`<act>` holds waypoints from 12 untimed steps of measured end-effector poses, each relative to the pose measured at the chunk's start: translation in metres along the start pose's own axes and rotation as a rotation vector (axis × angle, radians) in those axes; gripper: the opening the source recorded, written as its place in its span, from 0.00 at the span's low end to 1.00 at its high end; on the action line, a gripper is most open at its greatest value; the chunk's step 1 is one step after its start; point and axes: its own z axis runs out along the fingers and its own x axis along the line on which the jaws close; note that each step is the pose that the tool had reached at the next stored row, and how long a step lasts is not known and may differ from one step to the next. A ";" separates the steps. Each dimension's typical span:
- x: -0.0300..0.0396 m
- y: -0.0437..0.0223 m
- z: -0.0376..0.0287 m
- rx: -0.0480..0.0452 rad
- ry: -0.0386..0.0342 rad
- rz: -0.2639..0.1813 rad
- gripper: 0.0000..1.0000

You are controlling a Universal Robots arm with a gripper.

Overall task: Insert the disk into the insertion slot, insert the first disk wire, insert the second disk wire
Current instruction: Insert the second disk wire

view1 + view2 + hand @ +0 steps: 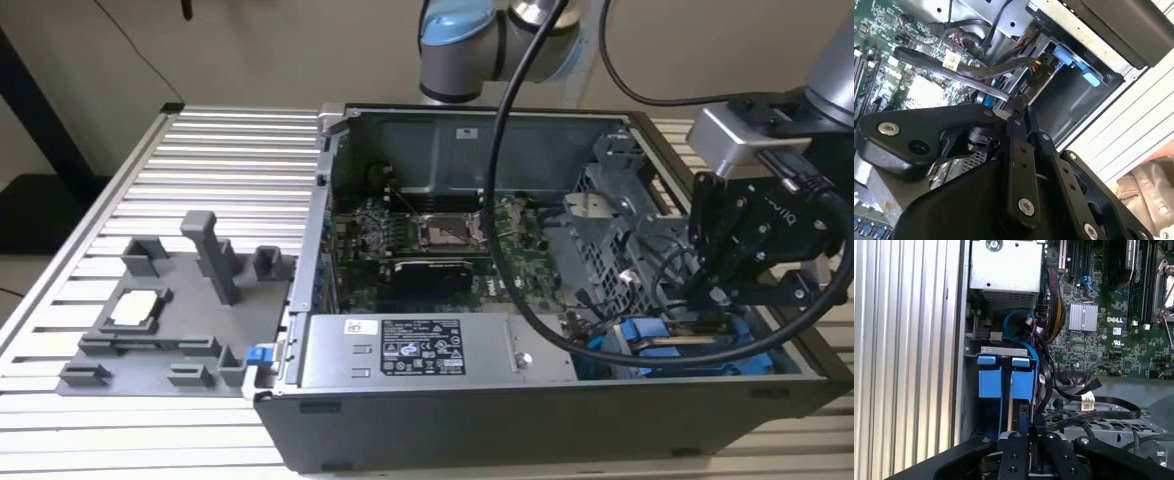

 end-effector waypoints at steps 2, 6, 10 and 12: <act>0.0006 0.0000 0.0012 -0.0027 -0.0006 0.006 0.16; 0.0009 -0.0002 0.0048 -0.0045 -0.0025 0.024 0.16; 0.0019 -0.0011 0.0067 -0.0052 -0.0034 0.036 0.16; 0.0024 -0.0014 0.0078 -0.0055 -0.0040 0.041 0.16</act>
